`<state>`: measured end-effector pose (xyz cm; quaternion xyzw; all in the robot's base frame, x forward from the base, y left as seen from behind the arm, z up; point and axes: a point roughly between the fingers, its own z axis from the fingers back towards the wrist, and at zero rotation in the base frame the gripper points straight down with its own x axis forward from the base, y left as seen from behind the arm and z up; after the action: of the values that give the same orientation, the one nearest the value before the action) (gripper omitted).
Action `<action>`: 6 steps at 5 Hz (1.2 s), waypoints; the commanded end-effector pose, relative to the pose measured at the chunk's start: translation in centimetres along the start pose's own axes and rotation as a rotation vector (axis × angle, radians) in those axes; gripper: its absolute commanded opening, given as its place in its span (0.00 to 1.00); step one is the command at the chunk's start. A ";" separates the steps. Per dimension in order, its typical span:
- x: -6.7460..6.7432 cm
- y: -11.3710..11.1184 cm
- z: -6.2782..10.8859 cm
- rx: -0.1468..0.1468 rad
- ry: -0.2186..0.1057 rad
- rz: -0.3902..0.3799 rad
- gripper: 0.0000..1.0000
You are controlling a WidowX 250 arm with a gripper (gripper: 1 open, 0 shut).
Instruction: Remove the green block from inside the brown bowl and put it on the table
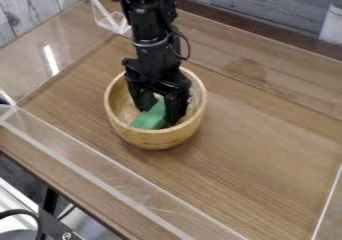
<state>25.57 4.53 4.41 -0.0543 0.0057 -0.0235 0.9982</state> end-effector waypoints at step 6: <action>1.7 0.2 1.9 0.016 -0.069 0.030 1.00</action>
<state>26.15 4.53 5.06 -0.0553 -0.0015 -0.0037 0.9985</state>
